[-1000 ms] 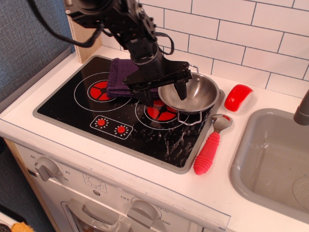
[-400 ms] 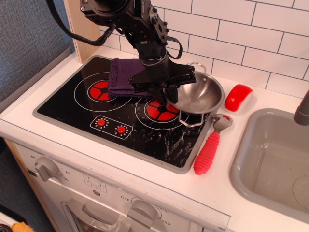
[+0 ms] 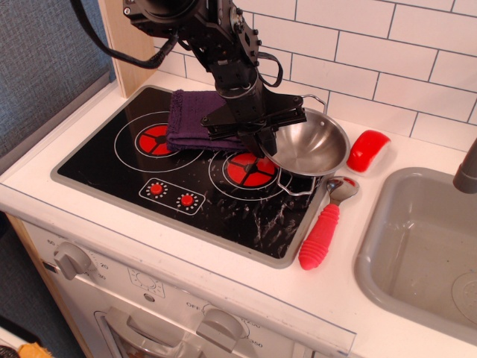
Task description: Place the colander on the front left corner of the stove
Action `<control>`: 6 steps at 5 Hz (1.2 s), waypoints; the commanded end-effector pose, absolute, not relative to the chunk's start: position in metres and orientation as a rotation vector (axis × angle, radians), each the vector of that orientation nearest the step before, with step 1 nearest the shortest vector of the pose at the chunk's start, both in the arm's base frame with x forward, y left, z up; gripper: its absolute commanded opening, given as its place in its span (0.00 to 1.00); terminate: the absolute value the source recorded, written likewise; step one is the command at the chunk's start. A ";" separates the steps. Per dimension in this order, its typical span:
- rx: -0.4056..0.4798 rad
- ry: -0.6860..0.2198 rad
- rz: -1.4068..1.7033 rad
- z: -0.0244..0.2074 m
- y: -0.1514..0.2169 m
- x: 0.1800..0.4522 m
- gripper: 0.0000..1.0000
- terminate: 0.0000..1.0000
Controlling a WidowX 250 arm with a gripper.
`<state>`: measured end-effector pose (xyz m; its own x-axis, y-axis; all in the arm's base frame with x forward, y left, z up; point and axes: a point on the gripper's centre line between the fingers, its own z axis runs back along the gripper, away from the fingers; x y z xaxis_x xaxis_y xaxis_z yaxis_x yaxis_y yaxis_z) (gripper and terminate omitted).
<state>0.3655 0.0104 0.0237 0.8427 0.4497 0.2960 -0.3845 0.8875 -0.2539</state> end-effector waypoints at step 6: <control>-0.227 -0.448 0.642 0.073 0.129 0.269 0.00 0.00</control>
<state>0.2666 0.1320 0.0610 0.7106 0.6384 0.2957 -0.5464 0.7656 -0.3397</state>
